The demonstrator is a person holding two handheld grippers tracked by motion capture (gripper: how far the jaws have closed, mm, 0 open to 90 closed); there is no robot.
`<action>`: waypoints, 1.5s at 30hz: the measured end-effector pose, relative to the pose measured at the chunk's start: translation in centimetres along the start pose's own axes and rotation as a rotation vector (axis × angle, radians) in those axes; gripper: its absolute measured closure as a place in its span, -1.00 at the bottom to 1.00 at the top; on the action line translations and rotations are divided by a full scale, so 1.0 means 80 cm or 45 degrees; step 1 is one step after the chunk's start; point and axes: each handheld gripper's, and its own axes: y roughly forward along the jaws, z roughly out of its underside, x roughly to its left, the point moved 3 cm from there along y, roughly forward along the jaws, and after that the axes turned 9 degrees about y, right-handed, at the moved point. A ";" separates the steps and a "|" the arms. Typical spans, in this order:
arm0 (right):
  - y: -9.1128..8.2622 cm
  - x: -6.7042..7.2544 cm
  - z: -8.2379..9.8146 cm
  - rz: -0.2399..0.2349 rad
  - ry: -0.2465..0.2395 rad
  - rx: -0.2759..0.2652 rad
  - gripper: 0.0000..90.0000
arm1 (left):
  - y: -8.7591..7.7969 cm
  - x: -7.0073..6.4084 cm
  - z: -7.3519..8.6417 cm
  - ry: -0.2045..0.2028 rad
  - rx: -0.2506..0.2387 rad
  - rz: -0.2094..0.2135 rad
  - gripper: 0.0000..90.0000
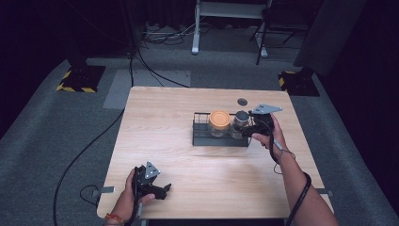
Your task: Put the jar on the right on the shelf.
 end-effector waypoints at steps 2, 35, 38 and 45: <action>-0.001 0.000 -0.001 -0.001 0.001 0.002 -0.93 | 0.000 0.000 0.000 0.000 0.000 0.000 -1.00; -0.068 0.023 -0.015 0.108 -0.283 0.135 -0.93 | 0.000 0.000 0.000 0.000 0.000 0.000 -1.00; -0.074 0.026 -0.013 0.123 -0.308 0.139 -0.93 | 0.000 0.000 0.000 0.000 0.000 0.000 -1.00; -0.088 0.029 -0.006 0.132 -0.341 0.139 -0.93 | 0.000 0.000 0.000 0.000 0.000 0.000 -1.00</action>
